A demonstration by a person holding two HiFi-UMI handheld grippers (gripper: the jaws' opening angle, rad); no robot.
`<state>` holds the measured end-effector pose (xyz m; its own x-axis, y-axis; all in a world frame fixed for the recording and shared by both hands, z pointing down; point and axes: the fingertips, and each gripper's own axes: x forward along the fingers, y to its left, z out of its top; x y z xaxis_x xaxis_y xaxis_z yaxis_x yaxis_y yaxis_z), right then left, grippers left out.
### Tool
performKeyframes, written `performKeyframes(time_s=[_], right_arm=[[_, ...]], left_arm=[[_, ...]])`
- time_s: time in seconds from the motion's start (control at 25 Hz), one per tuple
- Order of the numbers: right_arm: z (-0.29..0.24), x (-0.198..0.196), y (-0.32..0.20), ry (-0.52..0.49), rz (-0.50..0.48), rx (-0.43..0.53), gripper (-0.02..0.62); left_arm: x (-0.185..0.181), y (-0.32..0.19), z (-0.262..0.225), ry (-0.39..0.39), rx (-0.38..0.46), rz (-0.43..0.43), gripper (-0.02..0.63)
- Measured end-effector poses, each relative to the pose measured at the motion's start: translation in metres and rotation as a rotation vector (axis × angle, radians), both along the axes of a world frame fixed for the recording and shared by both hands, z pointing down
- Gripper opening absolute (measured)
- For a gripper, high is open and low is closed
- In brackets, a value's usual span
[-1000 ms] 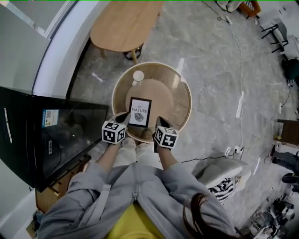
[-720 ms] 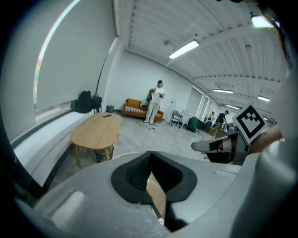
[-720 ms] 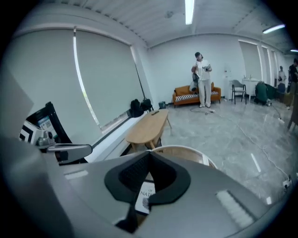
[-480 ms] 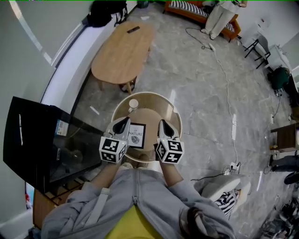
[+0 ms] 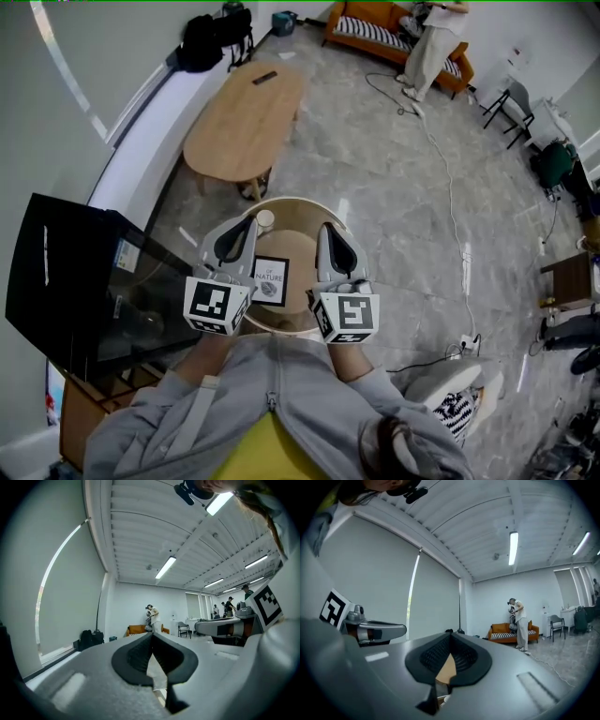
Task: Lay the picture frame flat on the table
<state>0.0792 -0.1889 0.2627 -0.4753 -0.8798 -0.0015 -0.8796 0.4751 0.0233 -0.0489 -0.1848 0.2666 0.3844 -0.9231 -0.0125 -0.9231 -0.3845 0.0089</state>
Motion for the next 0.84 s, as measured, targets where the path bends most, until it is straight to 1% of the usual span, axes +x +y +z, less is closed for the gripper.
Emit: performKeyframes(time_s=[0.24,0.4,0.6,0.84], right_arm=[[-0.007,0.007,0.009,-0.022,-0.001,0.008,0.000],[-0.014,0.011,0.010,-0.019,0.000,0.022,0.000],[-0.014,0.013,0.008,-0.012,-0.018,0.029,0.000],[-0.019,0.031,0.020,-0.021,-0.027,0.028,0.000]], left_arm=[[0.009,0.013,-0.008,0.011,0.027,0.011,0.000],[0.012,0.014,-0.019,-0.002,0.044,0.016,0.000],[0.018,0.014,-0.021,-0.012,0.059,0.018,0.000],[0.036,0.028,-0.025,-0.016,0.056,0.013,0.000]])
